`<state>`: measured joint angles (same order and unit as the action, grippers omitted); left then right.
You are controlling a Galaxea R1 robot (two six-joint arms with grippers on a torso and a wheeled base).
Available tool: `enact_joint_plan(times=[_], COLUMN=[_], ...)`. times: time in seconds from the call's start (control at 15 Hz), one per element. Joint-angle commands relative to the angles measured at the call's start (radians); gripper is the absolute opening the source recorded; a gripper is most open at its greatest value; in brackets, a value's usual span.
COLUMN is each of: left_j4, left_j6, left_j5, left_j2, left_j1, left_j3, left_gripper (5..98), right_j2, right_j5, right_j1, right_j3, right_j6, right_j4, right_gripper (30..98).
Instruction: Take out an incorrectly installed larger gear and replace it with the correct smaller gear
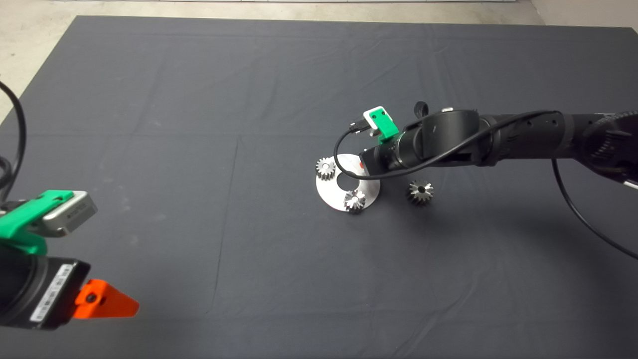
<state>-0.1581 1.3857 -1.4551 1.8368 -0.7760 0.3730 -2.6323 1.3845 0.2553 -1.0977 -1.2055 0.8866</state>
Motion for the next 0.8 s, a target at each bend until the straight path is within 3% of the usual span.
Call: enact_joint_plan(times=[0.0, 0.73], left_j4=[-0.018, -0.018], left_j6=[-0.004, -0.005], left_j5=[-0.001, 0.007], left_j2=[-0.001, 0.0], left_j1=[-0.011, -0.011], left_j3=[-0.013, -0.013], left_gripper=[98.2, 98.2], right_j2=[-0.001, 0.008], right_j5=[0.007, 0.015], right_j1=[0.01, 0.012], right_j3=[-0.037, 0.045], right_j6=[-0.009, -0.031], right_j4=[0.018, 0.009], right_gripper=[39.0, 39.0])
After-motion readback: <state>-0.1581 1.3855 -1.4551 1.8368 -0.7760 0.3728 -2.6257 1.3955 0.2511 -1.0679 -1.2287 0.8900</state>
